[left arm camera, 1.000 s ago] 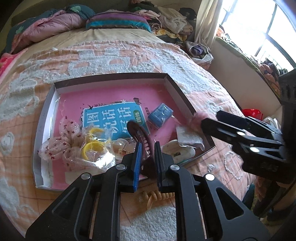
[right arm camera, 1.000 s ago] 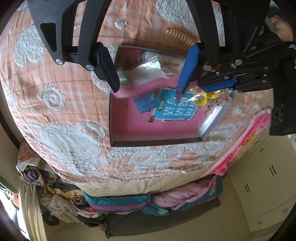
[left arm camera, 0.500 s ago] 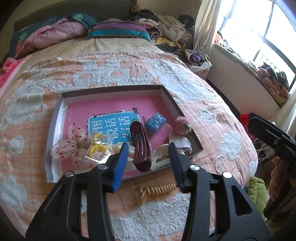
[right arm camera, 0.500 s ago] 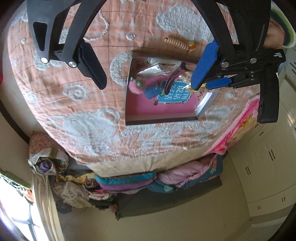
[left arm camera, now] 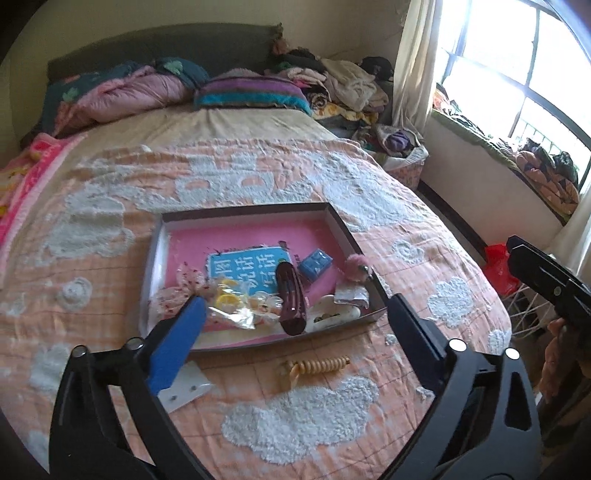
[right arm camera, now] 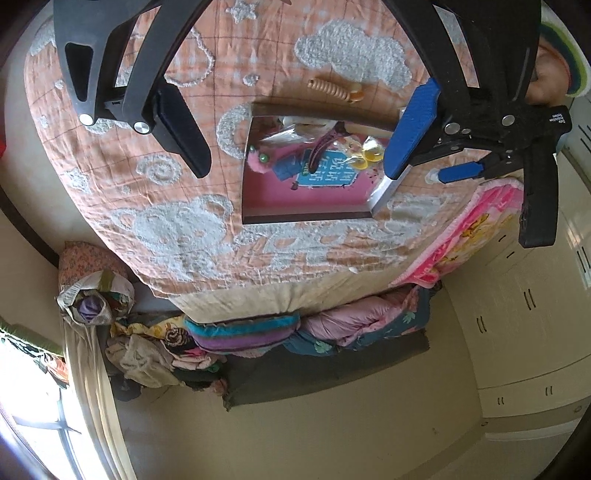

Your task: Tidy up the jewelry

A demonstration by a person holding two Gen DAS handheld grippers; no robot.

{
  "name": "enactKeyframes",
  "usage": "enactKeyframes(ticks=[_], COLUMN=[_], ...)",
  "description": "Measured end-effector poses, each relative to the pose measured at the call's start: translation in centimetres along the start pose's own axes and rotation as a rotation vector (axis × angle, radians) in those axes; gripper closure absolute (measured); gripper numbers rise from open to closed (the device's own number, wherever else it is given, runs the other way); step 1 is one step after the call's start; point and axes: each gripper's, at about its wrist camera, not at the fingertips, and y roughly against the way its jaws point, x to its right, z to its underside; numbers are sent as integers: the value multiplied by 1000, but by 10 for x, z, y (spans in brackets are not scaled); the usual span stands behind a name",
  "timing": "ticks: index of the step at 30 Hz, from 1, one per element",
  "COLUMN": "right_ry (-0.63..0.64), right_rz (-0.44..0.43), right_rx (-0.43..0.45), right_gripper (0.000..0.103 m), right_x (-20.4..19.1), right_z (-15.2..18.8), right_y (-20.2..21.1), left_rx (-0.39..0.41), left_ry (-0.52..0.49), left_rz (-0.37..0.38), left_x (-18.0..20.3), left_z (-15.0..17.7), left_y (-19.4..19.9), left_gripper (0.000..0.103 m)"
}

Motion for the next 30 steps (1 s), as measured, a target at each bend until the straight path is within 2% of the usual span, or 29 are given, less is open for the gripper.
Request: enactKeyframes(ticks=[4, 14, 25, 30], right_ry=[14, 59, 118, 159], right_rz=[-11, -42, -58, -69], right_rx=[4, -12, -81, -121], right_gripper=[9, 9, 9, 9], right_x=[-7, -30, -52, -62], right_z=[4, 17, 40, 54], right_y=[7, 12, -6, -14], left_rx=[20, 13, -38, -69], left_ry=[-3, 31, 96, 116], left_rz=[-33, -75, -116, -110], left_x=[-4, -26, -61, -70], left_z=[5, 28, 63, 83], left_y=[13, 31, 33, 32], left_gripper=[10, 10, 10, 10])
